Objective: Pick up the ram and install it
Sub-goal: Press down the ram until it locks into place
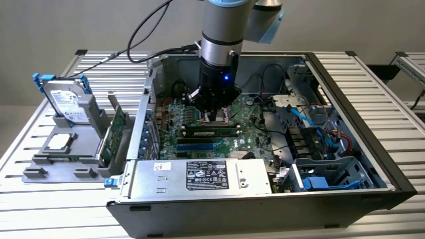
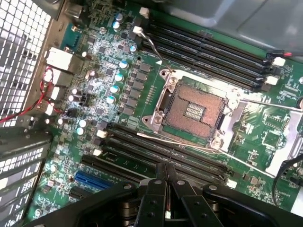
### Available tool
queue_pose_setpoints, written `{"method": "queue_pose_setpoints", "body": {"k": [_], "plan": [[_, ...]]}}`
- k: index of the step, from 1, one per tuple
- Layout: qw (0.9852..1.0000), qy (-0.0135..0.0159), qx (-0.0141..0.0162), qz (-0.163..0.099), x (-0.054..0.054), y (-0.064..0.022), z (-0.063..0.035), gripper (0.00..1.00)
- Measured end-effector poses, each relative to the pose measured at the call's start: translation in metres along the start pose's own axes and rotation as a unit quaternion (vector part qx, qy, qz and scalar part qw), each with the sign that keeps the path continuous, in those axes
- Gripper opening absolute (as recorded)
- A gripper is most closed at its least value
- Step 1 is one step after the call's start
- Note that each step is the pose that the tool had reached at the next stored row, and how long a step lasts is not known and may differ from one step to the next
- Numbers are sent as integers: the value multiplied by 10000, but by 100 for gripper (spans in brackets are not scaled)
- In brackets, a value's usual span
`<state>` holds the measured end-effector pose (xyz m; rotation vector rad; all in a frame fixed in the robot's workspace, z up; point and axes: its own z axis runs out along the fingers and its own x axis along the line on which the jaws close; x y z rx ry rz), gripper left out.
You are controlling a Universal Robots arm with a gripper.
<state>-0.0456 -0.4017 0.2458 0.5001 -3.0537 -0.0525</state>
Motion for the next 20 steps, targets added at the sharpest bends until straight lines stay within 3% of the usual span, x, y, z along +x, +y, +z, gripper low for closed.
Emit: {"method": "queue_pose_setpoints", "body": {"k": [6,12,15,20], "plan": [[9990,-18,-18,450,0,0,0,11],[9976,-34,-23,690,1,0,-17,11],[9971,-32,-3,761,1,1,-27,11],[9964,-15,70,848,3,-3,-37,11]]}}
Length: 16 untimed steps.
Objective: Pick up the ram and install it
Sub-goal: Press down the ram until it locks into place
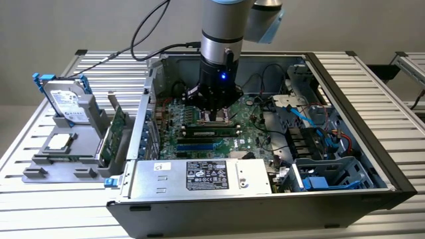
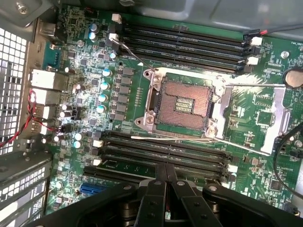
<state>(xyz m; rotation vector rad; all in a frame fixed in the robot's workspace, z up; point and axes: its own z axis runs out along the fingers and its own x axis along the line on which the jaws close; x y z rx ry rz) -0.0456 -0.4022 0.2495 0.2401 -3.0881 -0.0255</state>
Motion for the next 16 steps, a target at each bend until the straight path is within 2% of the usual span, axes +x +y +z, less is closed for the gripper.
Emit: {"method": "queue_pose_setpoints", "body": {"k": [9,10,16], "plan": [[9998,23,159,117,3,-15,-12,11],[9998,26,169,126,4,-20,-14,11],[9998,24,167,128,7,-24,-14,11]]}}
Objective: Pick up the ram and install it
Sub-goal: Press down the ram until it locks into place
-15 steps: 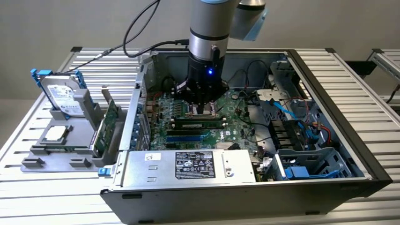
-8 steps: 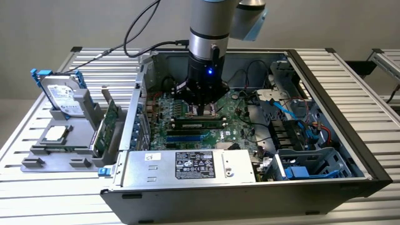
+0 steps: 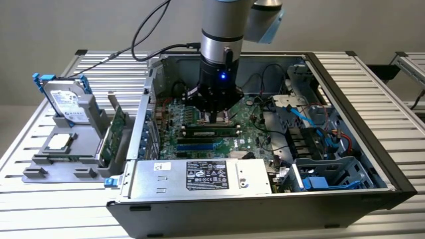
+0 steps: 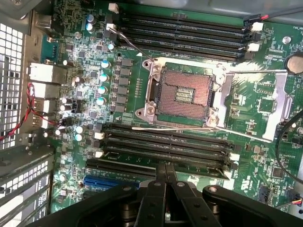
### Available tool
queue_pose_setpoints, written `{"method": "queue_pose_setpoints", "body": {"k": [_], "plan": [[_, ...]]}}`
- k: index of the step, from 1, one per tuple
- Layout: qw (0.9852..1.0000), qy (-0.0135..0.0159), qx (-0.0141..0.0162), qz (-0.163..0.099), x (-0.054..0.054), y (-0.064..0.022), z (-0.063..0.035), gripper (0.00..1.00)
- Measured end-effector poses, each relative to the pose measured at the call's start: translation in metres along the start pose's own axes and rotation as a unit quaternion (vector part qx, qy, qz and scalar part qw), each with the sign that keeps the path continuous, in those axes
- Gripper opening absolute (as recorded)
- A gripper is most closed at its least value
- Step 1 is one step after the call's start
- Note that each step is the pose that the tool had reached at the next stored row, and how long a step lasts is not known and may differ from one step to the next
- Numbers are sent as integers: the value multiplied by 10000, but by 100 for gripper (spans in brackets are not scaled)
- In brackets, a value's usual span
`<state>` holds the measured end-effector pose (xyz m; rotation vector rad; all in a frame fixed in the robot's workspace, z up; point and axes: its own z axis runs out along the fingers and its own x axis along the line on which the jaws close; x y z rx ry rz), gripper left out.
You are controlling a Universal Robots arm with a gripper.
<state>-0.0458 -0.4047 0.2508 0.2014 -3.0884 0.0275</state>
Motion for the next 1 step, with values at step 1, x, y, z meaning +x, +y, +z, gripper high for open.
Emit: {"method": "queue_pose_setpoints", "body": {"k": [1], "plan": [[10000,0,0,0,0,0,0,11]]}}
